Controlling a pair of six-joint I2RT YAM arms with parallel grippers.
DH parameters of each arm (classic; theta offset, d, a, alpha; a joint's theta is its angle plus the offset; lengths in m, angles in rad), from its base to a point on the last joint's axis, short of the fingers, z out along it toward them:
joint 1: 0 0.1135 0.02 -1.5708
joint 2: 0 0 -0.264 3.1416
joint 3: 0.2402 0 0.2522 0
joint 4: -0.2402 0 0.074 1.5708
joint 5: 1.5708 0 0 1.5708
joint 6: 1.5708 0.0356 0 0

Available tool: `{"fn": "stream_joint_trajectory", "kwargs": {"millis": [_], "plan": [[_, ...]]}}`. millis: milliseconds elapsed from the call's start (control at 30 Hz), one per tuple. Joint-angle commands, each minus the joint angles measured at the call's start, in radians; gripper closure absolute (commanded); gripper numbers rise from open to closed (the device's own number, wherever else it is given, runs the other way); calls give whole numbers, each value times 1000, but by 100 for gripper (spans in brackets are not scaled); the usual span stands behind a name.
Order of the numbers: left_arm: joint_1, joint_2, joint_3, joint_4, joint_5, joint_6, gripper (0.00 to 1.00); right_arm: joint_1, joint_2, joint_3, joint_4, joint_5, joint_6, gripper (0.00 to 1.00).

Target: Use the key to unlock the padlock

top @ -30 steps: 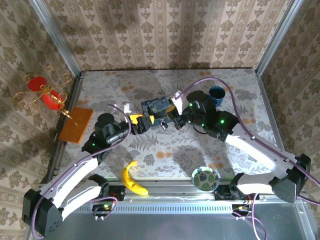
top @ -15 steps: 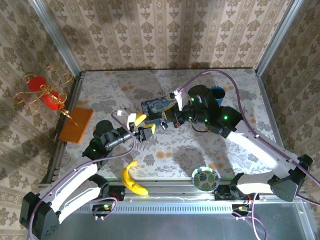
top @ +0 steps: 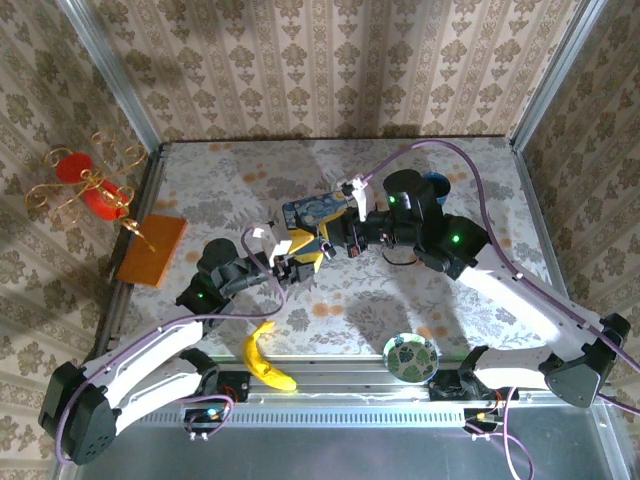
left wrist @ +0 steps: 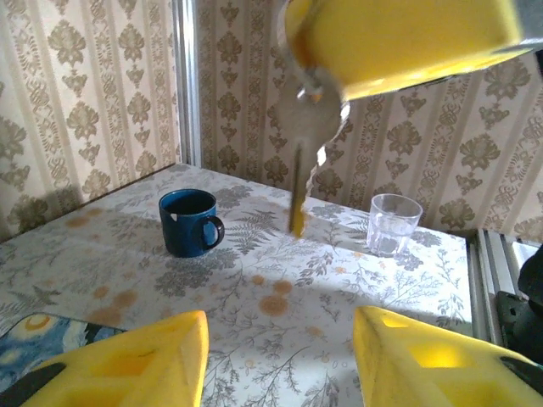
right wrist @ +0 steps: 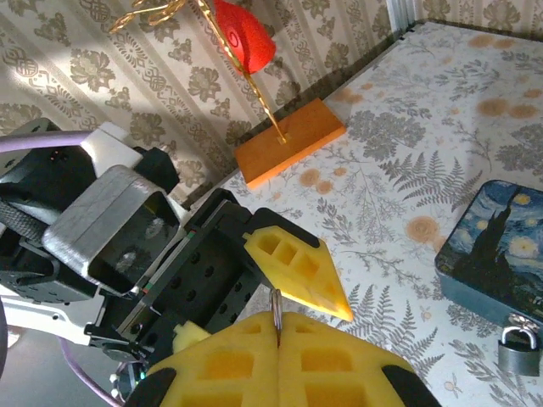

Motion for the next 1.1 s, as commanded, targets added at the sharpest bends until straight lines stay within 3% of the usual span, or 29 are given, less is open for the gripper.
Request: {"fn": "stream_joint_trajectory", "kwargs": {"millis": [0, 200, 367, 633, 1067], "plan": [[-4, 32, 66, 26, 70, 11, 50, -5, -23, -21, 53, -55, 7, 100], [26, 92, 92, 77, 300, -79, 39, -9, -61, -89, 146, -159, -106, 100], [76, 105, 96, 129, 429, -160, 31, -49, -86, -155, 259, -279, -133, 100], [110, 69, 99, 95, 449, -158, 25, -118, -65, -178, 351, -433, -76, 100], [102, 166, 120, 297, 508, -262, 28, -118, 6, -147, 352, -524, -60, 100]]}}
